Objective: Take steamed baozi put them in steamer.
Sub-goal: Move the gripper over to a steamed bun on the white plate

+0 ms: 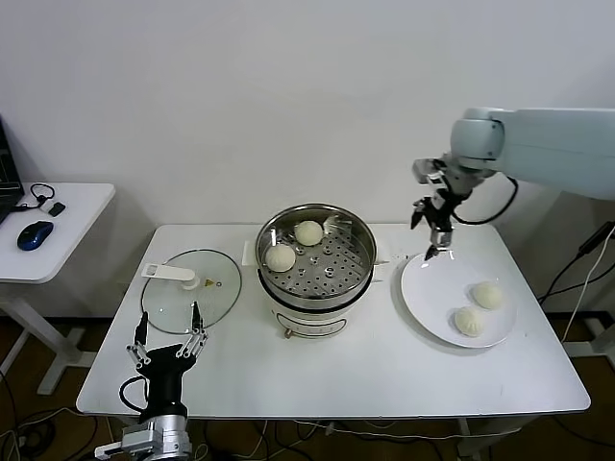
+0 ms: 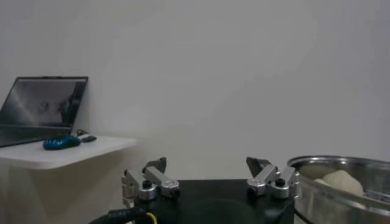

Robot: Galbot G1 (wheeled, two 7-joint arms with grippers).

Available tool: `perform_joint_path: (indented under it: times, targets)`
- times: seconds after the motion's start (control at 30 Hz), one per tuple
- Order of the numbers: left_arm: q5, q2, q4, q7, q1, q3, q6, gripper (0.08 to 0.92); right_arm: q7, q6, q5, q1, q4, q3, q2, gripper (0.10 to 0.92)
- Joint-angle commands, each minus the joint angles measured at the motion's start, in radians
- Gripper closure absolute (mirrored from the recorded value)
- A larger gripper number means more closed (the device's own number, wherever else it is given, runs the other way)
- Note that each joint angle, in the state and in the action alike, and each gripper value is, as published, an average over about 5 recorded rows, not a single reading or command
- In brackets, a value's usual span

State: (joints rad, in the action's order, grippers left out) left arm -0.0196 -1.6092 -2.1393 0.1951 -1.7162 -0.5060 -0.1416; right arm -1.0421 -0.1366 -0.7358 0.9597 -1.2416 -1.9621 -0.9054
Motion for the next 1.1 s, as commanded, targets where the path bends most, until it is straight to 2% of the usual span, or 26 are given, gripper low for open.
perform_joint_path:
  times: [0.03, 0.63, 1.1]
  targets:
    - [-0.012, -0.049, 0.011, 0.002, 0.002, 0.001, 0.0, 0.177, -0.022, 0.092, 0.155, -0.131, 0.031, 0.035, 0.166, 0.203]
    - [-0.016, -0.049, 0.053, 0.007, 0.01, -0.011, -0.012, 0.177, 0.003, 0.116, 0.266, -0.368, 0.105, 0.134, 0.214, 0.203]
    - [-0.013, -0.049, 0.064, 0.011, 0.011, -0.019, -0.017, 0.177, 0.021, 0.134, 0.307, -0.497, 0.222, 0.243, 0.19, 0.203]
